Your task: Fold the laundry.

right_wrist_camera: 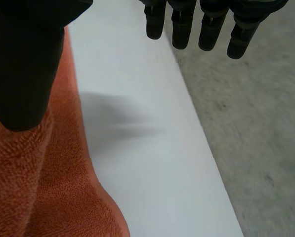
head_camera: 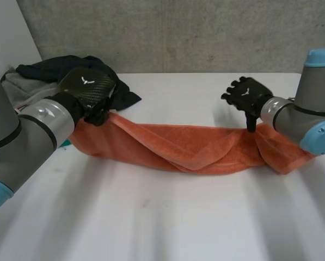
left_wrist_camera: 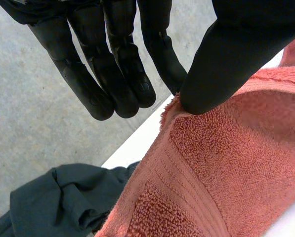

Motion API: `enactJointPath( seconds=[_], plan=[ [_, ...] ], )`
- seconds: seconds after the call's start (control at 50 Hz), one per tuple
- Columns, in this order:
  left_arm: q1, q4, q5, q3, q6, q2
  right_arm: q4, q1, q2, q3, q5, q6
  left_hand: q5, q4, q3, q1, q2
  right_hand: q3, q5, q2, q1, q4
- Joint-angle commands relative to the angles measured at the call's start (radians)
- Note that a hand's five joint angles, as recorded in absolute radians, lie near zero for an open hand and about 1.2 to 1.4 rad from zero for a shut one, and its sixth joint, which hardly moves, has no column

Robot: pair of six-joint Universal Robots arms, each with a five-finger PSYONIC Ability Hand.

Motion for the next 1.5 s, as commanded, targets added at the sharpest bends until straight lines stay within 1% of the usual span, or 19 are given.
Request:
enactJointPath(
  seconds=[0.02,0.1,0.16,0.26,0.36,0.6,0.64,0.66,0.72,0.76,0.88,0.96,1.04,1.12,1.2,1.3,1.4,1.48,1.5],
  plan=[
    [-0.024,-0.008,-0.001,0.038,-0.005,0.041,0.076,-0.033,-0.360,0.314,0.190,0.303,0.243,0.202,0.212,0.259,0.205,-0.023,-0.039,-0.027,-0.037,-0.022],
    [-0.030,-0.008,-0.001,0.053,-0.007,0.039,0.105,-0.064,-0.472,0.502,0.184,0.303,0.243,0.202,0.212,0.259,0.205,0.006,-0.010,0.002,-0.008,0.007],
    [-0.034,-0.008,-0.001,0.059,-0.007,0.038,0.085,-0.062,-0.521,0.632,0.138,0.242,0.243,0.202,0.212,0.259,0.205,0.256,0.239,0.252,0.242,0.256],
    [-0.031,-0.010,-0.007,0.053,-0.008,0.028,-0.028,-0.073,-0.529,0.789,0.047,0.058,0.243,0.202,0.212,0.259,0.205,0.303,0.287,0.299,0.289,0.304],
    [-0.011,-0.011,-0.001,0.039,-0.010,0.024,-0.233,-0.080,-0.463,0.855,0.029,-0.119,0.243,0.202,0.212,0.259,0.205,0.280,0.264,0.276,0.266,0.280],
    [0.019,-0.005,-0.004,0.022,-0.008,-0.001,-0.672,-0.059,-0.196,0.797,0.078,-0.189,0.243,0.202,0.212,0.259,0.205,0.306,0.290,0.302,0.292,0.307],
    [0.027,-0.005,-0.001,0.022,-0.010,-0.005,-0.705,-0.059,-0.165,0.780,0.081,-0.214,0.243,0.202,0.212,0.259,0.205,0.385,0.369,0.381,0.371,0.385],
    [0.035,-0.005,0.000,0.024,-0.010,-0.008,-0.720,-0.060,-0.142,0.763,0.085,-0.243,0.243,0.202,0.212,0.259,0.205,0.580,0.564,0.576,0.566,0.581],
    [0.042,-0.005,0.002,0.022,-0.010,-0.013,-0.716,-0.064,-0.127,0.746,0.093,-0.271,0.243,0.202,0.212,0.259,0.205,0.837,0.820,0.833,0.823,0.837],
    [0.047,-0.007,0.005,0.022,-0.010,-0.021,-0.688,-0.064,-0.137,0.740,0.096,-0.275,0.243,0.202,0.212,0.259,0.205,1.198,1.181,1.194,1.184,1.198],
    [0.068,-0.014,-0.003,0.010,-0.002,-0.038,-0.480,-0.082,-0.297,0.766,0.091,-0.147,0.243,0.202,0.212,0.259,0.205,1.199,1.183,1.195,1.185,1.200],
    [0.088,-0.040,-0.004,-0.008,0.019,-0.053,-0.114,-0.161,-0.479,0.709,0.049,0.066,0.243,0.202,0.212,0.259,0.205,1.199,1.183,1.195,1.185,1.200],
    [0.105,-0.089,-0.007,-0.028,0.080,-0.094,0.272,-0.250,-0.451,0.587,-0.007,0.104,0.243,0.202,0.212,0.259,0.205,1.199,1.183,1.195,1.185,1.200],
    [0.114,-0.158,-0.006,-0.025,0.160,-0.177,0.613,-0.263,-0.365,0.479,-0.004,0.046,0.243,0.202,0.212,0.259,0.205,1.199,1.183,1.195,1.185,1.200],
    [0.130,-0.207,-0.009,0.034,0.228,-0.287,0.703,-0.284,-0.300,0.393,-0.005,-0.016,0.243,0.202,0.212,0.259,0.205,1.199,1.183,1.195,1.185,1.200],
    [0.111,-0.211,-0.016,0.238,0.234,-0.389,0.601,-0.242,-0.283,0.271,-0.033,0.053,0.243,0.202,0.212,0.259,0.205,1.199,1.183,1.195,1.185,1.200],
    [0.088,-0.165,-0.039,0.531,0.196,-0.387,0.268,-0.188,-0.297,0.063,-0.021,0.326,0.243,0.202,0.212,0.259,0.205,1.199,1.183,1.195,1.185,1.200],
    [0.091,0.050,-0.099,0.720,0.079,-0.329,-0.084,-0.185,-0.358,0.003,0.048,0.600,0.243,0.202,0.212,0.259,0.205,1.199,1.183,1.195,1.185,1.200],
    [0.088,0.155,-0.133,0.752,0.026,-0.296,-0.249,-0.186,-0.396,0.020,0.086,0.716,0.243,0.202,0.212,0.259,0.205,1.199,1.183,1.195,1.185,1.200]
  ],
)
